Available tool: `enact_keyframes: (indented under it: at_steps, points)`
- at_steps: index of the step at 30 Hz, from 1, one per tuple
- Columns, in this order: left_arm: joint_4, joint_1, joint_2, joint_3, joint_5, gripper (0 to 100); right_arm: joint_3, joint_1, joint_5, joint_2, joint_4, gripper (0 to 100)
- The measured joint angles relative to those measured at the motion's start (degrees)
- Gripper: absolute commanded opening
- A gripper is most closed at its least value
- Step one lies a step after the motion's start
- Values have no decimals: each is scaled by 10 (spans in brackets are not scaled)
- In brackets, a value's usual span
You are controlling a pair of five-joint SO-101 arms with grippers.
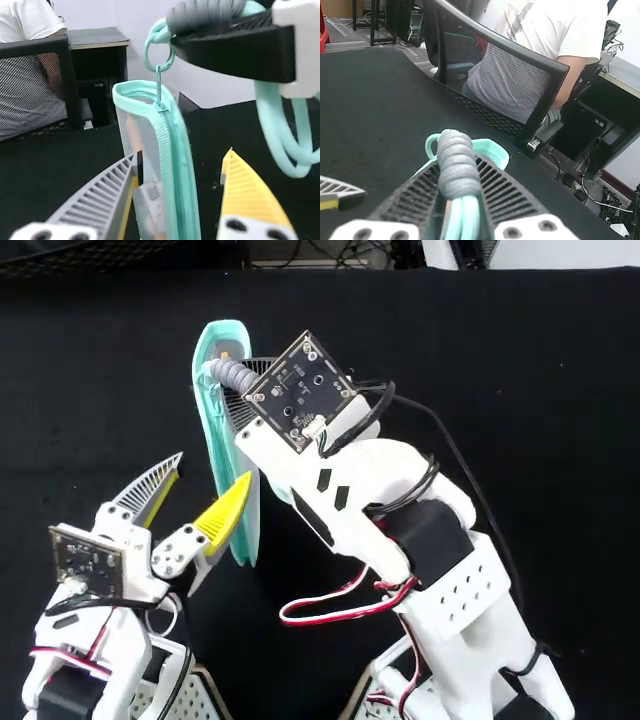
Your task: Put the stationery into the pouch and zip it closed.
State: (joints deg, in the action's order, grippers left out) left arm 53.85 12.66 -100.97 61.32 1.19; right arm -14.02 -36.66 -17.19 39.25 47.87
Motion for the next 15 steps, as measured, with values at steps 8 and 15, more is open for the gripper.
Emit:
enact_keyframes:
  at_steps: [8,15]
  points:
    - [-140,-11,91,62,-18,267,0,0,-1,-12,30,13]
    - [-156,-26,161,52,-28,136,1,0,-42,-12,56,12]
